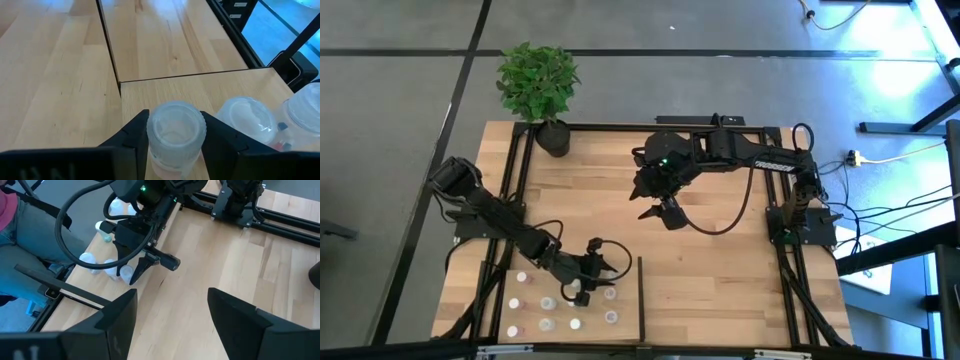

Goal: Pick and place medicine bottles onto shelf by color
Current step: Put the transparent pill bottle on the shelf aligned with the other transparent pill bottles

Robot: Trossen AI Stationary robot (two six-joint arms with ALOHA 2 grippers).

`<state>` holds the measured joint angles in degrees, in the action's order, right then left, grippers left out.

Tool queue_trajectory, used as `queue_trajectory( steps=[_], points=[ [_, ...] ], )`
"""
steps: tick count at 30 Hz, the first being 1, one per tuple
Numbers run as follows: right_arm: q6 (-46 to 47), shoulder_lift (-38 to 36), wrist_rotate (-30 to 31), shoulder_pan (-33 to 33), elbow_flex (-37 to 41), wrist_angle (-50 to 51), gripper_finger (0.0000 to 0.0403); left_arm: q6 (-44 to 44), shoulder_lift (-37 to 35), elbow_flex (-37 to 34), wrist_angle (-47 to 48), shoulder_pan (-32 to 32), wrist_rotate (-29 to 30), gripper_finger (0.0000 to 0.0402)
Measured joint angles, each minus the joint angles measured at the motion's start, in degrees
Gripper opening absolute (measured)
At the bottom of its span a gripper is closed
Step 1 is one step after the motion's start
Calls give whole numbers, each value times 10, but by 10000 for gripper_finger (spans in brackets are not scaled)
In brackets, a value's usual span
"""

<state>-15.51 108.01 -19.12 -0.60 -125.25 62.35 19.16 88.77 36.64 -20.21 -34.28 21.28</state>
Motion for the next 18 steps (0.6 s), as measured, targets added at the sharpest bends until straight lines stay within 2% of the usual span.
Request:
queue_trajectory(
  steps=[18],
  points=[
    [0,0,0,0,0,0,244,15,0,0,0,0,-4,192]
  ],
)
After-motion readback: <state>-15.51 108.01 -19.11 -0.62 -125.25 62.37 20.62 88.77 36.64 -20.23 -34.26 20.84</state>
